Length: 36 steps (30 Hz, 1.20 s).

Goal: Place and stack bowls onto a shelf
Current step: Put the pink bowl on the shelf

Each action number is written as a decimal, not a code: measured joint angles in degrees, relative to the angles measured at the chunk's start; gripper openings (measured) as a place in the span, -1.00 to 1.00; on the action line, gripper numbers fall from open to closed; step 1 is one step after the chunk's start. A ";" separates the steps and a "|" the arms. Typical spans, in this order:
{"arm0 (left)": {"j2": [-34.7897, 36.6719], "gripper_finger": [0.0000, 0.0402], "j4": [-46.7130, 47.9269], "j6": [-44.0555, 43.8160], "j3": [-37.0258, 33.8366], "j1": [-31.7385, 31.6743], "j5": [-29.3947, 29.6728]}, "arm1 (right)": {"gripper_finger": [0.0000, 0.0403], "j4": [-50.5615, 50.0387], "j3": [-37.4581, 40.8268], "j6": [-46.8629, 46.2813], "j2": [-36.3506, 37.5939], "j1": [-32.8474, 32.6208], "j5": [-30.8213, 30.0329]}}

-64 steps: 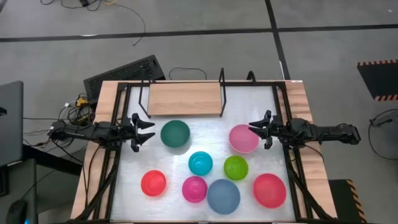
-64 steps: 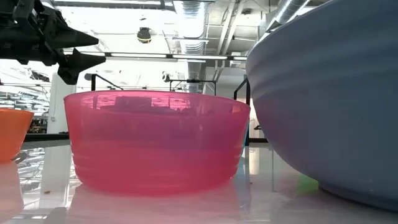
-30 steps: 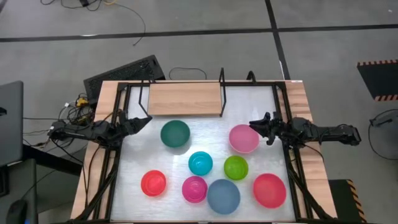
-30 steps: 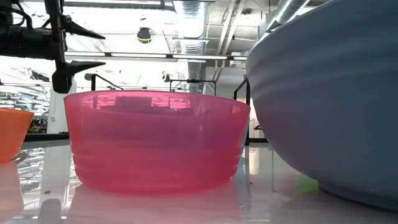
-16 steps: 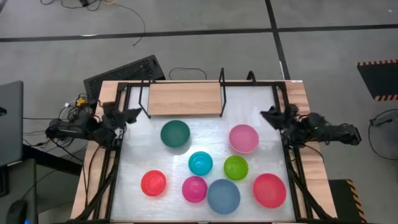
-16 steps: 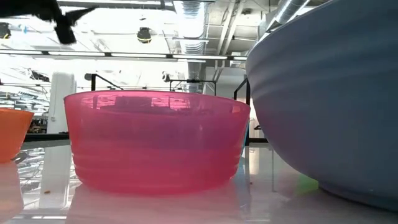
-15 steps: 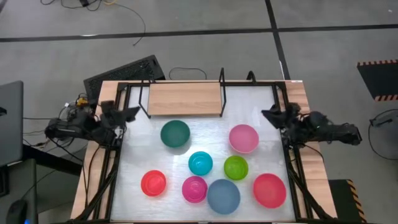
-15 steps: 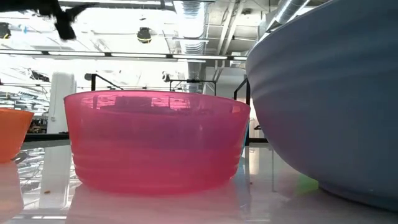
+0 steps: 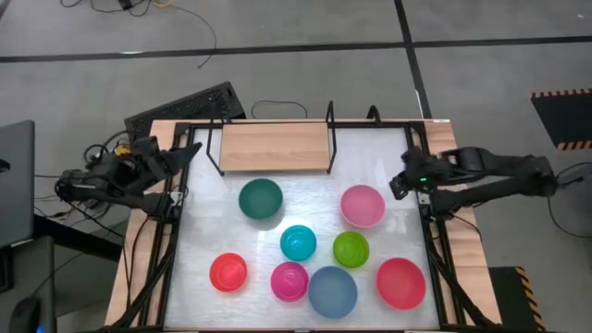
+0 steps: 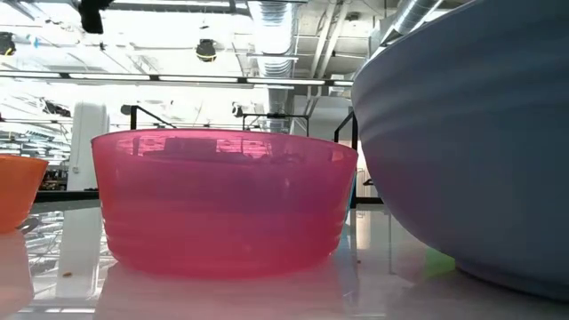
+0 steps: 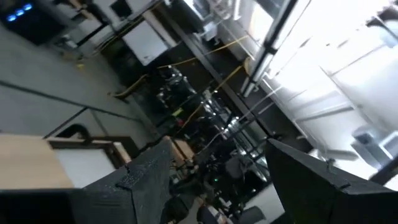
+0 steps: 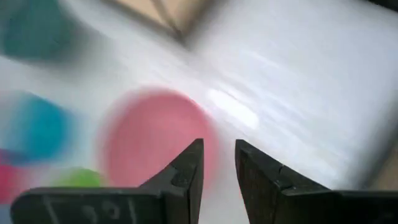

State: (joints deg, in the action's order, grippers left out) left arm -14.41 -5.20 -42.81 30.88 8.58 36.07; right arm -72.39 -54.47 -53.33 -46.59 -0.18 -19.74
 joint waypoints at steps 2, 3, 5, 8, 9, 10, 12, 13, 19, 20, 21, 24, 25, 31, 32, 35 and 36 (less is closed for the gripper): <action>0.07 0.22 1.64 -2.11 -0.09 0.00 1.16 | -0.41 -2.83 -1.87 1.09 -4.80 0.01 0.18; 0.07 0.22 2.77 -3.17 -0.10 0.00 1.49 | -0.41 -2.80 -2.43 2.34 -6.81 0.01 0.59; 0.02 0.22 4.57 -4.55 -0.13 0.00 1.85 | -0.41 -0.18 -2.91 3.82 -10.03 0.23 1.62; 0.05 0.22 6.03 -5.30 -0.13 0.00 1.86 | -0.36 3.71 -2.92 4.12 -14.00 2.29 5.08; 0.07 0.22 6.35 -5.57 -0.13 0.00 1.82 | -0.32 4.39 -2.92 4.27 -15.33 3.15 6.50; 0.05 0.22 6.66 -5.95 -0.13 0.00 1.70 | -0.27 4.52 -2.92 4.79 -16.55 4.07 7.74; 0.04 0.22 7.24 -6.39 -0.13 0.00 1.24 | -0.13 4.09 -2.90 6.67 -18.61 5.59 9.16; 0.04 0.22 7.51 -6.42 -0.13 0.00 0.93 | -0.05 4.05 -2.90 7.48 -19.48 6.18 9.56; 0.04 0.22 8.53 -6.53 -0.13 0.00 -0.93 | 0.38 5.21 -1.61 14.57 -22.01 10.23 11.01; 0.04 0.22 8.84 -6.53 -0.13 0.00 -1.16 | 0.40 5.48 -1.26 15.64 -22.01 10.97 11.60; 0.04 0.22 9.13 -6.53 -0.13 0.00 -1.34 | 0.41 5.91 -0.82 16.73 -21.99 11.59 12.12; 0.04 0.22 9.84 -6.53 -0.13 0.00 -1.78 | 0.42 8.55 2.28 19.00 -21.56 13.13 13.83; 0.04 0.22 10.10 -6.53 -0.13 0.00 -1.79 | 0.42 9.92 3.58 19.48 -21.28 13.59 14.64; 0.04 0.22 10.65 -6.53 -0.13 0.00 -1.78 | 0.41 18.25 11.27 20.29 -21.11 14.98 18.04; 0.04 0.22 10.69 -6.53 -0.13 0.00 -1.75 | 0.40 18.72 12.07 19.79 -21.26 15.01 18.11; 0.04 0.22 10.85 -6.53 -0.13 0.00 -1.29 | 0.23 18.84 13.21 17.21 -21.31 15.03 17.01; 0.04 0.22 10.89 -6.53 -0.13 0.00 -1.28 | 0.12 19.12 13.27 16.41 -21.29 15.03 16.89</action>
State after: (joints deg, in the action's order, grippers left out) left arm -14.37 5.69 -49.34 30.74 8.58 34.79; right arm -53.27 -41.20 -36.92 -67.88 14.85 -2.85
